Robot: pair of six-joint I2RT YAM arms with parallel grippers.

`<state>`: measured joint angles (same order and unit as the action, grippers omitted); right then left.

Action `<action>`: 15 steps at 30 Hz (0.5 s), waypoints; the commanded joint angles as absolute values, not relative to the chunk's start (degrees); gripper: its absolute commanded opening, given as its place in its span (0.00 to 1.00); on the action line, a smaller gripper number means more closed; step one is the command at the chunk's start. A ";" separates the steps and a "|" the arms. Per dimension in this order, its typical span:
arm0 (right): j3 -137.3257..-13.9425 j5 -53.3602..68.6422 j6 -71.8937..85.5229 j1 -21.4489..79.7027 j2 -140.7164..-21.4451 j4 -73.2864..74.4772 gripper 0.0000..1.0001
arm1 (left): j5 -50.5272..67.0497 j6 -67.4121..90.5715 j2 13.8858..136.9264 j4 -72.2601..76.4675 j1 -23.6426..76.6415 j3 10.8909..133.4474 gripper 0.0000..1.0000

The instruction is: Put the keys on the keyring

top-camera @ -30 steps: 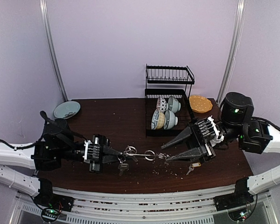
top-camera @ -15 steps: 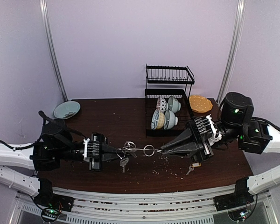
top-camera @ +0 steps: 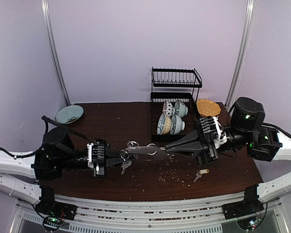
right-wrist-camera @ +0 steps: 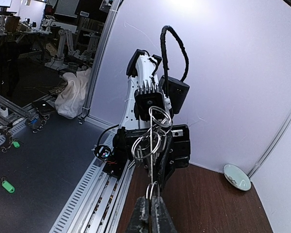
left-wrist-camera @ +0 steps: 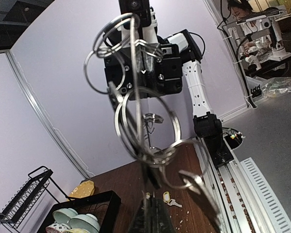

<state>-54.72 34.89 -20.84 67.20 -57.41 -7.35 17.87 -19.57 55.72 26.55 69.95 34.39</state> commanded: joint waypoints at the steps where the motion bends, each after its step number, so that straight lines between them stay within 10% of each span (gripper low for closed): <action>1: -54.85 38.10 -17.32 67.55 -56.65 -9.38 0.00 | 9.21 -20.19 57.30 26.89 69.96 34.57 0.00; 15: -56.50 49.76 -20.74 67.43 -56.84 -7.67 0.00 | 14.33 -12.71 64.07 40.81 68.91 30.89 0.00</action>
